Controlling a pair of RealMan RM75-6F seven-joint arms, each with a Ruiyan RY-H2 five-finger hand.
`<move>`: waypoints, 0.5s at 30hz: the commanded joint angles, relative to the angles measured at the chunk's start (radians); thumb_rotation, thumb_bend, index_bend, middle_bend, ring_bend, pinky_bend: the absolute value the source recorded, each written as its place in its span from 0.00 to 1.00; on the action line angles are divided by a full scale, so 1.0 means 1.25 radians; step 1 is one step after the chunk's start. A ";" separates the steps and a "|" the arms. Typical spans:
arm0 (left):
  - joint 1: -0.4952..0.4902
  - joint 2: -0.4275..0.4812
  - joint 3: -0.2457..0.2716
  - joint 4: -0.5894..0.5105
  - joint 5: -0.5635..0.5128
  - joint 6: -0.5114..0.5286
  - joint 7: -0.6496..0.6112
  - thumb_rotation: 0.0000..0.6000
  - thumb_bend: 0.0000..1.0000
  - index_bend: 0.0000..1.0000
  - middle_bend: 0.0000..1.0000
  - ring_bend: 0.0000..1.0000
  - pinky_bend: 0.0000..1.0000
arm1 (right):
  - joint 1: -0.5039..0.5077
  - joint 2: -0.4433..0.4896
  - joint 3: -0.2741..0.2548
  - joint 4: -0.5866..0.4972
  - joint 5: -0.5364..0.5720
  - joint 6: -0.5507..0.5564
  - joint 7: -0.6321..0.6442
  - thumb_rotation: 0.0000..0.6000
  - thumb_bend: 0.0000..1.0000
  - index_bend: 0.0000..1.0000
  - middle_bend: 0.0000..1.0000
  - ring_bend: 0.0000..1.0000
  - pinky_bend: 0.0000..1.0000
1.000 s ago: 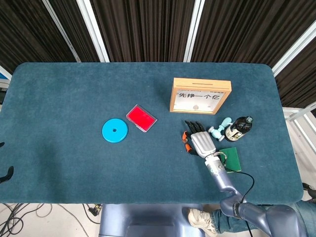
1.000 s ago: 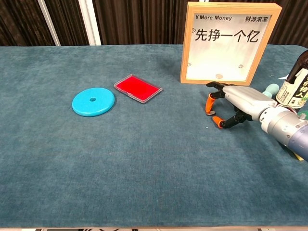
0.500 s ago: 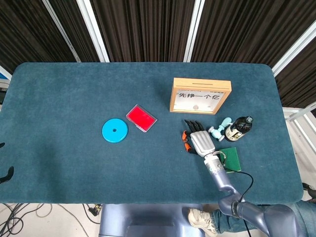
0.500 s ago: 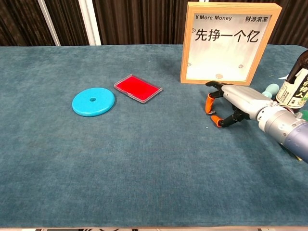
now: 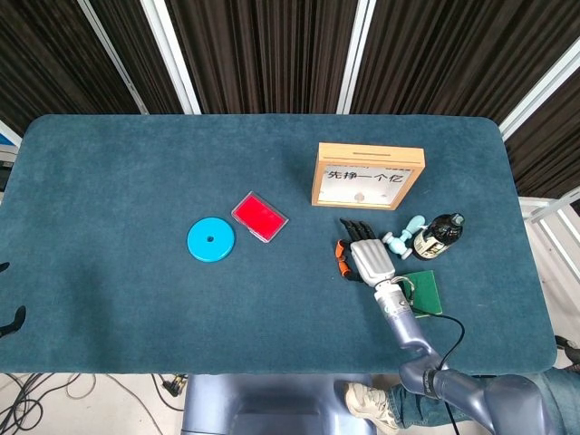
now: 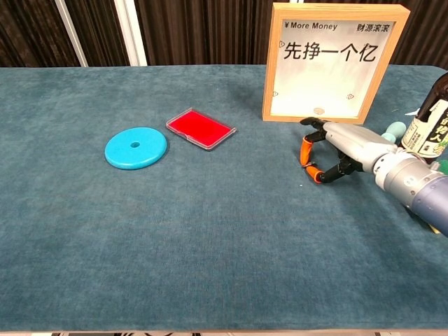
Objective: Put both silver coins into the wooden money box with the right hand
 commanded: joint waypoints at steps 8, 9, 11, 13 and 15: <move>0.000 0.001 0.001 -0.002 -0.001 0.000 0.000 1.00 0.40 0.11 0.00 0.00 0.00 | 0.004 0.007 0.003 -0.010 0.003 -0.009 0.010 1.00 0.51 0.66 0.02 0.00 0.00; 0.000 0.001 0.001 -0.002 -0.001 0.000 0.000 1.00 0.40 0.11 0.00 0.00 0.00 | 0.004 0.007 0.003 -0.011 0.004 -0.011 0.011 1.00 0.51 0.67 0.02 0.00 0.00; 0.000 0.001 0.001 -0.002 -0.002 0.000 -0.001 1.00 0.40 0.11 0.00 0.00 0.00 | 0.004 0.010 0.003 -0.013 0.004 -0.010 0.011 1.00 0.51 0.67 0.02 0.00 0.00; 0.000 0.002 0.001 -0.002 -0.002 -0.001 -0.001 1.00 0.40 0.11 0.00 0.00 0.00 | 0.003 0.013 0.004 -0.016 0.003 -0.008 0.011 1.00 0.51 0.67 0.02 0.00 0.00; 0.000 0.002 0.001 -0.003 -0.002 -0.002 -0.002 1.00 0.40 0.11 0.00 0.00 0.00 | 0.002 0.020 0.006 -0.026 0.002 -0.001 0.014 1.00 0.51 0.67 0.02 0.00 0.00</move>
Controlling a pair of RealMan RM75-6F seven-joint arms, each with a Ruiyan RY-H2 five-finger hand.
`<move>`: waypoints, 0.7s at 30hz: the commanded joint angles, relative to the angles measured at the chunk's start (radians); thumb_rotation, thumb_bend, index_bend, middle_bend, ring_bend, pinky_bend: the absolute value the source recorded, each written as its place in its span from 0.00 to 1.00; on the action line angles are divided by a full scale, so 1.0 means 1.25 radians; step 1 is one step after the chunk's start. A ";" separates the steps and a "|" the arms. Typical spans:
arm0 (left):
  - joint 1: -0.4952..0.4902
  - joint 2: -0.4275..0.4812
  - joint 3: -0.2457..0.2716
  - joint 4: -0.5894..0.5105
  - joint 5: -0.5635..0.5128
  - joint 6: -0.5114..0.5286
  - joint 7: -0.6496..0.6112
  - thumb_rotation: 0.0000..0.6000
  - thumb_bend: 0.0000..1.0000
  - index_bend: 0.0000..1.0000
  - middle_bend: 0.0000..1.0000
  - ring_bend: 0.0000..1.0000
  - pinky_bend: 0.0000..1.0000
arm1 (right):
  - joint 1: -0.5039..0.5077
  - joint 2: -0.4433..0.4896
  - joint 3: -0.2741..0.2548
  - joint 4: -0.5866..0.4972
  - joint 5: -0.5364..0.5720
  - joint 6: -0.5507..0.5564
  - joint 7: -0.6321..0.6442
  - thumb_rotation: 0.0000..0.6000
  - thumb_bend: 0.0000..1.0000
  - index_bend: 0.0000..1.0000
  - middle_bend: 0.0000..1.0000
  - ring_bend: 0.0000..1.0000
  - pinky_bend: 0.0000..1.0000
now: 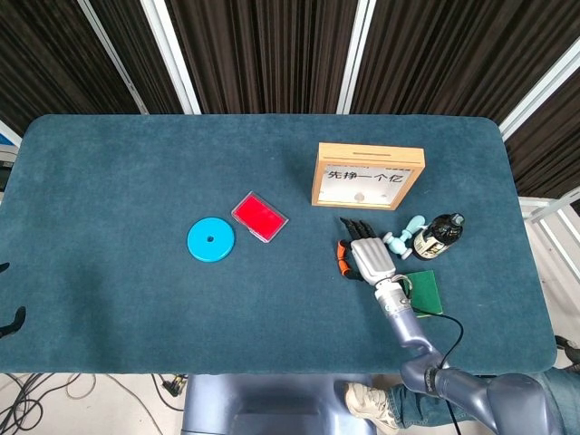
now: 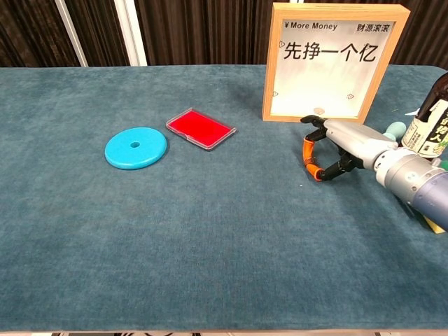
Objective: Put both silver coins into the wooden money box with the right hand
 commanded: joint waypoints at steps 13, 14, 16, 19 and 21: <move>-0.002 0.002 0.002 -0.002 0.003 -0.004 0.001 1.00 0.40 0.11 0.00 0.00 0.00 | -0.030 0.153 0.042 -0.254 -0.016 0.130 -0.124 1.00 0.51 0.69 0.02 0.00 0.00; -0.002 0.002 0.003 -0.002 0.005 -0.003 0.001 1.00 0.40 0.11 0.00 0.00 0.00 | -0.029 0.168 0.050 -0.278 -0.015 0.137 -0.145 1.00 0.51 0.69 0.02 0.00 0.00; -0.001 0.002 0.004 -0.002 0.007 -0.003 0.000 1.00 0.40 0.11 0.00 0.00 0.00 | -0.027 0.189 0.064 -0.311 -0.011 0.147 -0.175 1.00 0.51 0.69 0.02 0.00 0.00; -0.001 0.002 0.004 -0.001 0.007 -0.003 -0.002 1.00 0.40 0.11 0.00 0.00 0.00 | -0.020 0.216 0.081 -0.349 -0.009 0.154 -0.210 1.00 0.51 0.70 0.02 0.00 0.00; -0.002 0.003 0.004 -0.001 0.007 -0.005 -0.003 1.00 0.40 0.11 0.00 0.00 0.00 | -0.010 0.243 0.094 -0.382 -0.004 0.145 -0.237 1.00 0.51 0.70 0.02 0.00 0.00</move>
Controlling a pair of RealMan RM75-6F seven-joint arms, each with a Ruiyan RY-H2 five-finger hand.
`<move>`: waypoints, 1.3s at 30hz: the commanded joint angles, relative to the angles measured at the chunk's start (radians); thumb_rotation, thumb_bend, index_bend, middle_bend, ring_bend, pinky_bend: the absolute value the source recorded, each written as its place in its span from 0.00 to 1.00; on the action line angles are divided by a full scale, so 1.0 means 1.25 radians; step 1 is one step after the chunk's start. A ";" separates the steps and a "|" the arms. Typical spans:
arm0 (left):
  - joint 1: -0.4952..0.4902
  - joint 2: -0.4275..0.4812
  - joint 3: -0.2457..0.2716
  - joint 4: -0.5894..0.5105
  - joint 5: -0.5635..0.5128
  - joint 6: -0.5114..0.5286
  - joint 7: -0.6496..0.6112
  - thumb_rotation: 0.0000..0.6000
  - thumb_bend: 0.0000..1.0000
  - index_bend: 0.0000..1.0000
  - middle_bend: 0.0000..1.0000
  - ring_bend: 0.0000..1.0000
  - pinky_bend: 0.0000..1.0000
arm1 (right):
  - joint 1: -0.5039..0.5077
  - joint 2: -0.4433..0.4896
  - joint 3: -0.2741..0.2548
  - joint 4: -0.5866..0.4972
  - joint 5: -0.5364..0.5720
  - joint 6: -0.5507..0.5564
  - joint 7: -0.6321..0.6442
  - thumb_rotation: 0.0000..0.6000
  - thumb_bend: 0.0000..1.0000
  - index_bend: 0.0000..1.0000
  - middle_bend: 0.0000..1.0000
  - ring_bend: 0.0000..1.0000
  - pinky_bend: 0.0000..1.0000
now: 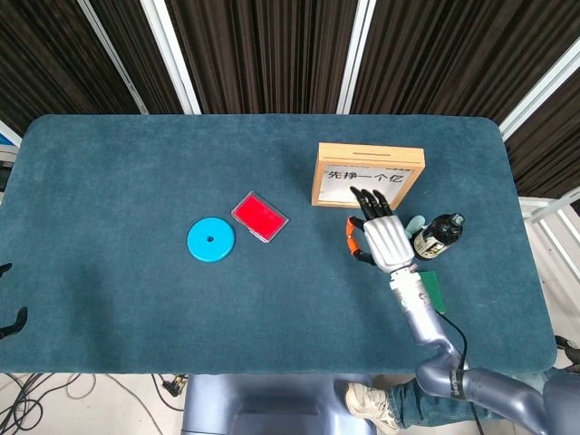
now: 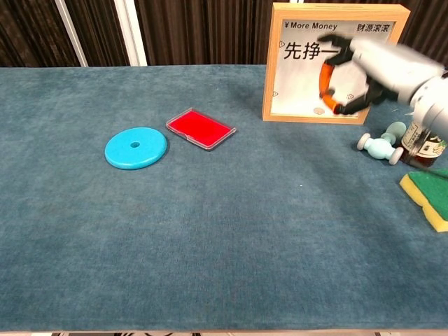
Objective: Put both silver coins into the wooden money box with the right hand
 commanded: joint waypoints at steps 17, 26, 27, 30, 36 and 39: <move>-0.003 0.004 -0.002 -0.006 -0.018 -0.011 -0.005 1.00 0.40 0.11 0.00 0.00 0.00 | 0.241 0.230 0.192 -0.182 0.425 -0.269 -0.306 1.00 0.51 0.70 0.02 0.00 0.00; -0.005 0.006 -0.003 -0.009 -0.025 -0.016 -0.005 1.00 0.40 0.11 0.00 0.00 0.00 | 0.366 0.227 0.177 -0.035 0.621 -0.332 -0.394 1.00 0.51 0.70 0.02 0.00 0.00; -0.005 0.006 -0.003 -0.009 -0.026 -0.018 -0.007 1.00 0.40 0.11 0.00 0.00 0.00 | 0.379 0.229 0.172 -0.022 0.649 -0.337 -0.406 1.00 0.51 0.70 0.02 0.00 0.00; -0.006 0.008 -0.004 -0.011 -0.029 -0.022 -0.012 1.00 0.40 0.11 0.00 0.00 0.00 | 0.407 0.237 0.159 -0.002 0.705 -0.348 -0.433 1.00 0.51 0.70 0.02 0.00 0.00; -0.007 0.011 -0.003 -0.013 -0.028 -0.026 -0.015 1.00 0.40 0.11 0.00 0.00 0.00 | 0.445 0.243 0.133 0.019 0.784 -0.352 -0.467 1.00 0.51 0.70 0.02 0.00 0.00; -0.006 0.011 -0.003 -0.013 -0.027 -0.025 -0.016 1.00 0.40 0.11 0.00 0.00 0.00 | 0.462 0.246 0.117 0.021 0.824 -0.347 -0.488 1.00 0.51 0.70 0.02 0.00 0.00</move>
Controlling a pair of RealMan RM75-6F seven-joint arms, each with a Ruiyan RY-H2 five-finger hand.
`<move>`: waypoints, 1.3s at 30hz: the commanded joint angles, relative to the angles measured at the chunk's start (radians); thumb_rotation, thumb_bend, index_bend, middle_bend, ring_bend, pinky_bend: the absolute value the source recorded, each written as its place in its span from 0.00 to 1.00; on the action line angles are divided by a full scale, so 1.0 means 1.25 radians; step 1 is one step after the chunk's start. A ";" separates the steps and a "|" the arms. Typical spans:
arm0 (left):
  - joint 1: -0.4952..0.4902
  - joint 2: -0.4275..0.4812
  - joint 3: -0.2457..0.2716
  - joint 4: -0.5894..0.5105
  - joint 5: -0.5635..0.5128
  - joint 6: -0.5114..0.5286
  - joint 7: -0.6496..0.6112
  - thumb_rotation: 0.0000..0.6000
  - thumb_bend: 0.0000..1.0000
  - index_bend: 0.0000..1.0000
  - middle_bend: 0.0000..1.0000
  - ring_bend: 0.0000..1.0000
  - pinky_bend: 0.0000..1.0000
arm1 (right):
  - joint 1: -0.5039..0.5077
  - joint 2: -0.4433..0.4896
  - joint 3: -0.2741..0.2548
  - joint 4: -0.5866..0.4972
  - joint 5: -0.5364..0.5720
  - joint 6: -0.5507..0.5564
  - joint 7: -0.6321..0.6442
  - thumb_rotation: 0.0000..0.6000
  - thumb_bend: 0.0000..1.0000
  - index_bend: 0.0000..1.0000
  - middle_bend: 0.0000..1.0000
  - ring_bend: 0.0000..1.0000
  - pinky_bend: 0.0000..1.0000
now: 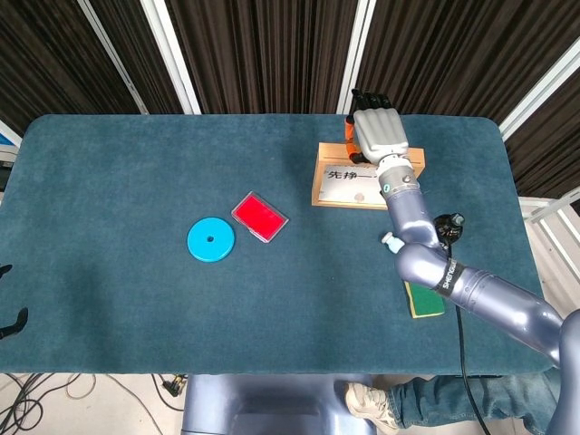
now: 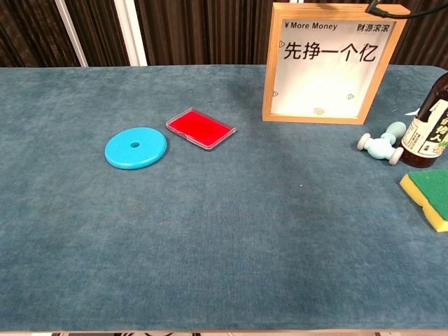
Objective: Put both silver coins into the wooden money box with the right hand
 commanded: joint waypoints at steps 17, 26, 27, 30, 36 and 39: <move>0.000 0.003 0.005 0.001 0.012 0.001 -0.003 1.00 0.40 0.11 0.00 0.00 0.00 | 0.092 0.015 -0.093 0.002 0.213 0.033 -0.112 1.00 0.51 0.70 0.02 0.00 0.00; 0.000 0.002 0.006 0.003 0.015 0.002 -0.004 1.00 0.40 0.10 0.00 0.00 0.00 | 0.095 0.014 -0.106 -0.007 0.211 0.058 -0.108 1.00 0.51 0.70 0.02 0.00 0.00; 0.000 0.002 0.006 0.003 0.016 0.002 -0.003 1.00 0.40 0.10 0.00 0.00 0.00 | 0.094 0.015 -0.107 -0.010 0.208 0.061 -0.106 1.00 0.51 0.70 0.02 0.00 0.00; 0.000 0.002 0.006 0.003 0.017 0.003 -0.003 1.00 0.40 0.10 0.00 0.00 0.00 | 0.089 0.015 -0.109 -0.016 0.200 0.070 -0.099 1.00 0.51 0.70 0.02 0.00 0.00; 0.001 0.001 0.007 0.003 0.018 0.006 -0.002 1.00 0.40 0.10 0.00 0.00 0.00 | 0.080 0.017 -0.110 -0.022 0.196 0.078 -0.086 1.00 0.51 0.70 0.02 0.00 0.00; 0.001 0.001 0.007 0.003 0.018 0.007 -0.001 1.00 0.40 0.10 0.00 0.00 0.00 | 0.078 0.017 -0.110 -0.022 0.192 0.081 -0.083 1.00 0.51 0.70 0.02 0.00 0.00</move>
